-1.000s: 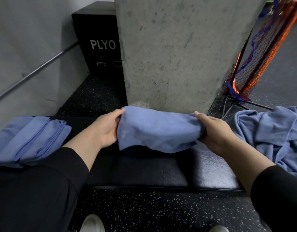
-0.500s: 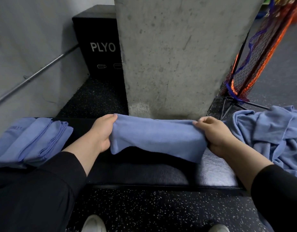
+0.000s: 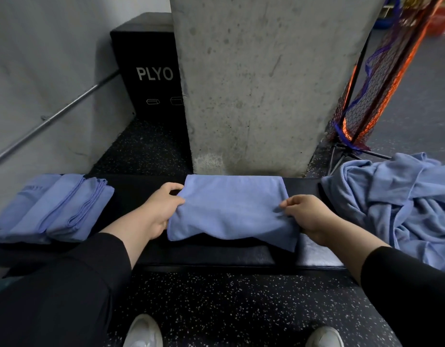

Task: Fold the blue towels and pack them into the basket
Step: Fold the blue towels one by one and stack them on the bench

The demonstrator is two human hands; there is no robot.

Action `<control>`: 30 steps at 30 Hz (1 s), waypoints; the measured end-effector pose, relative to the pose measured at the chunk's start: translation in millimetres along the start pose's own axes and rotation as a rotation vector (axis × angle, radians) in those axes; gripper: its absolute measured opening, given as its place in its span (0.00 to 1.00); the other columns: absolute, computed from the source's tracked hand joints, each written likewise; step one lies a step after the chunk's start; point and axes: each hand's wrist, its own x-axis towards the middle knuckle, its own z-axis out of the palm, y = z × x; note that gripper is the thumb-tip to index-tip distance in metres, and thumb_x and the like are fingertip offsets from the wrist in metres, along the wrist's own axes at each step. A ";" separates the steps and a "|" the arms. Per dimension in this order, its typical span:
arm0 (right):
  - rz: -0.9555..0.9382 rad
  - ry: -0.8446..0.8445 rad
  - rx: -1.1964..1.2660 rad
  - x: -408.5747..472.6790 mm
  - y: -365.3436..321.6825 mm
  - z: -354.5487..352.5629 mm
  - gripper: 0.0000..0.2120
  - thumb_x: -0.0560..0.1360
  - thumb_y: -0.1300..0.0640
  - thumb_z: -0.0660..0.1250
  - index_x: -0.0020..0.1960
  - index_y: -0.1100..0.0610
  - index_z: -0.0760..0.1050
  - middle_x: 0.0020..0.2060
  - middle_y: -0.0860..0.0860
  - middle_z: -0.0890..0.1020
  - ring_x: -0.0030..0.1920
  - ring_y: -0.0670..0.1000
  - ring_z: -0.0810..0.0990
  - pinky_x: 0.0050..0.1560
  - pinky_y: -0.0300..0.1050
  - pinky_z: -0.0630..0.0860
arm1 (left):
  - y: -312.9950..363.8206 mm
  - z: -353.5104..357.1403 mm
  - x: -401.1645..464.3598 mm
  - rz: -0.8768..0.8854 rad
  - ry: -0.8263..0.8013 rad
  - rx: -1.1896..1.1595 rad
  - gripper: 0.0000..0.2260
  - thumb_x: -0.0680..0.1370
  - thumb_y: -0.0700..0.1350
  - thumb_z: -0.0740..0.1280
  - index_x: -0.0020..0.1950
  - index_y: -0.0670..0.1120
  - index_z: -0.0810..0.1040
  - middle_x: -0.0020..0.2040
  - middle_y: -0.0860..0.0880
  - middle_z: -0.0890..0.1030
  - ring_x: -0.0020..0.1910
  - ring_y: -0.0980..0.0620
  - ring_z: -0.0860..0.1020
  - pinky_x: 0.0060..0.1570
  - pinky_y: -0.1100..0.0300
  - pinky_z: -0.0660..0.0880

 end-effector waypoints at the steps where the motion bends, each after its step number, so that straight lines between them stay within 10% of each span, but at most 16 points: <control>1: -0.017 0.012 -0.040 -1.4 0.7 1.1 0.10 0.76 0.71 0.63 0.44 0.60 0.79 0.28 0.51 0.73 0.27 0.47 0.65 0.26 0.37 0.60 | -2.9 -0.3 -0.2 0.028 0.005 0.037 0.16 0.80 0.37 0.63 0.65 0.53 0.75 0.58 0.44 0.81 0.53 0.44 0.82 0.51 0.48 0.81; 13: -0.216 0.063 -0.604 -0.1 17.8 1.4 0.20 0.71 0.53 0.78 0.60 0.57 0.82 0.54 0.56 0.81 0.54 0.56 0.80 0.49 0.41 0.69 | -32.0 0.0 -11.6 0.074 -0.140 0.300 0.15 0.76 0.36 0.71 0.60 0.51 0.82 0.60 0.50 0.79 0.62 0.53 0.77 0.63 0.57 0.74; 21: -0.258 0.109 -0.591 -0.8 26.5 -4.5 0.15 0.74 0.58 0.71 0.61 0.54 0.81 0.53 0.55 0.80 0.46 0.53 0.78 0.46 0.41 0.68 | -25.4 8.0 -26.2 0.137 -0.020 0.102 0.15 0.80 0.32 0.62 0.62 0.44 0.81 0.51 0.48 0.78 0.40 0.52 0.75 0.32 0.63 0.74; 26: -0.397 0.131 -0.883 -13.8 31.6 -8.4 0.14 0.74 0.57 0.71 0.60 0.54 0.79 0.54 0.53 0.72 0.53 0.60 0.77 0.54 0.51 0.76 | -46.0 -0.4 -24.8 0.372 -0.011 0.900 0.18 0.80 0.45 0.68 0.71 0.45 0.76 0.62 0.48 0.74 0.60 0.49 0.76 0.58 0.60 0.72; 30: -0.660 0.147 -1.080 -28.1 35.6 -9.8 0.05 0.74 0.54 0.69 0.50 0.50 0.78 0.50 0.50 0.75 0.50 0.57 0.75 0.43 0.50 0.71 | -55.2 -2.3 -31.4 0.516 0.060 1.038 0.17 0.79 0.53 0.70 0.67 0.52 0.75 0.58 0.52 0.70 0.55 0.50 0.74 0.56 0.52 0.75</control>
